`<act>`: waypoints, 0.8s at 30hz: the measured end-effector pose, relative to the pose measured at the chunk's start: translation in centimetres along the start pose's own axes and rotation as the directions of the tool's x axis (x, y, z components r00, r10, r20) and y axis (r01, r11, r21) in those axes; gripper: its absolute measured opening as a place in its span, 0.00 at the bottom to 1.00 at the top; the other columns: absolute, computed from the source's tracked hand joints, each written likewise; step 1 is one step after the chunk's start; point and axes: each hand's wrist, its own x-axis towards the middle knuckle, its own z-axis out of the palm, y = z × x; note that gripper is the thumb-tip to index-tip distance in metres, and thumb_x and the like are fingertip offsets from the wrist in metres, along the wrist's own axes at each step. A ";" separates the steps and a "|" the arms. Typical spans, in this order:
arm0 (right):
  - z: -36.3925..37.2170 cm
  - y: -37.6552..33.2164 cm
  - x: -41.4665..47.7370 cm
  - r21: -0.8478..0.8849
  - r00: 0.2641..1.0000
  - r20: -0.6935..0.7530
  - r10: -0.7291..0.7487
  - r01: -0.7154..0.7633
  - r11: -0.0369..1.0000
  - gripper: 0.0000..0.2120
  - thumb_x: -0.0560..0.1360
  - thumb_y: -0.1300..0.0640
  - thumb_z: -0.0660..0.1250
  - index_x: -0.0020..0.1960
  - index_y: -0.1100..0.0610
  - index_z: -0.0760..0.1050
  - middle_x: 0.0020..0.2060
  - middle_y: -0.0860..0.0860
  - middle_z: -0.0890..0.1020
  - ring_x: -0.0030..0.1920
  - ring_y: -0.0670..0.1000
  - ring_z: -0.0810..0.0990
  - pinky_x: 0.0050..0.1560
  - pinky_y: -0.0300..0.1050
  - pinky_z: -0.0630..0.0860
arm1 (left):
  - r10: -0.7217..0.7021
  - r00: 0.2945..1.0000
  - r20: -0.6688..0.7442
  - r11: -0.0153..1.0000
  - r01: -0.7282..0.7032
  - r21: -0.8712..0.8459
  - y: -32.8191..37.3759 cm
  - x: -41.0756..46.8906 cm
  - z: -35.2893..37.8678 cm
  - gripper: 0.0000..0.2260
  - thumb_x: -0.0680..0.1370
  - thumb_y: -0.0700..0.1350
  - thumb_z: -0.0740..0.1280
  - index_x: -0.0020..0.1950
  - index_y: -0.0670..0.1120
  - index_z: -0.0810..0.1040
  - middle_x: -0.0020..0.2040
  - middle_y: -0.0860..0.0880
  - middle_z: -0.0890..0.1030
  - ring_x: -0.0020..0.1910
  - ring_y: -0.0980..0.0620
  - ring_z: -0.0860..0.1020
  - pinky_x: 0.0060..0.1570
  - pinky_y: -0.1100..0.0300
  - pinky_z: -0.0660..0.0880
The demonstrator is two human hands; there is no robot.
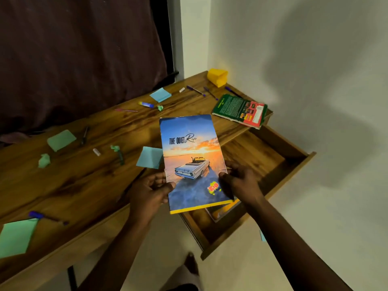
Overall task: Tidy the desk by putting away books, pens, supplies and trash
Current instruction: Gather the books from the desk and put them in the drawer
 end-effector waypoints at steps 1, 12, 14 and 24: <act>-0.7 -0.1 0.4 -0.007 1.000 0.005 0.002 -0.002 1.000 0.14 0.81 0.70 0.63 0.62 0.60 0.80 0.29 0.46 0.83 0.26 0.43 0.78 0.28 0.38 0.72 | -0.006 1.000 0.010 1.000 0.006 0.002 0.0 0.3 0.8 0.12 0.75 0.33 0.73 0.53 0.49 0.85 0.46 0.49 0.88 0.35 0.54 0.84 0.29 0.58 0.77; -7.0 -0.7 11.1 -0.155 0.996 0.064 0.057 -0.047 0.987 0.11 0.77 0.62 0.68 0.57 0.53 0.83 0.45 0.59 0.87 0.36 0.56 0.83 0.37 0.51 0.77 | -0.133 0.991 0.002 0.989 0.132 -0.062 -0.2 6.6 9.9 0.14 0.77 0.33 0.71 0.59 0.47 0.82 0.48 0.52 0.86 0.40 0.51 0.86 0.35 0.58 0.83; -7.9 -0.6 13.5 -0.228 0.997 0.053 0.056 -0.042 0.973 0.12 0.77 0.59 0.69 0.58 0.52 0.84 0.45 0.55 0.88 0.43 0.60 0.86 0.44 0.58 0.82 | -0.150 0.989 -0.011 0.986 0.149 -0.073 -0.1 7.6 11.3 0.15 0.77 0.34 0.71 0.61 0.47 0.81 0.47 0.50 0.85 0.38 0.52 0.84 0.34 0.59 0.82; -11.1 -0.7 22.9 -0.443 0.999 0.050 0.000 0.023 0.896 0.14 0.70 0.47 0.69 0.55 0.44 0.84 0.46 0.44 0.88 0.46 0.50 0.87 0.51 0.58 0.84 | -0.236 0.971 0.046 0.970 0.238 -0.040 0.8 10.8 17.6 0.31 0.78 0.35 0.70 0.77 0.55 0.66 0.52 0.49 0.81 0.48 0.46 0.84 0.44 0.42 0.84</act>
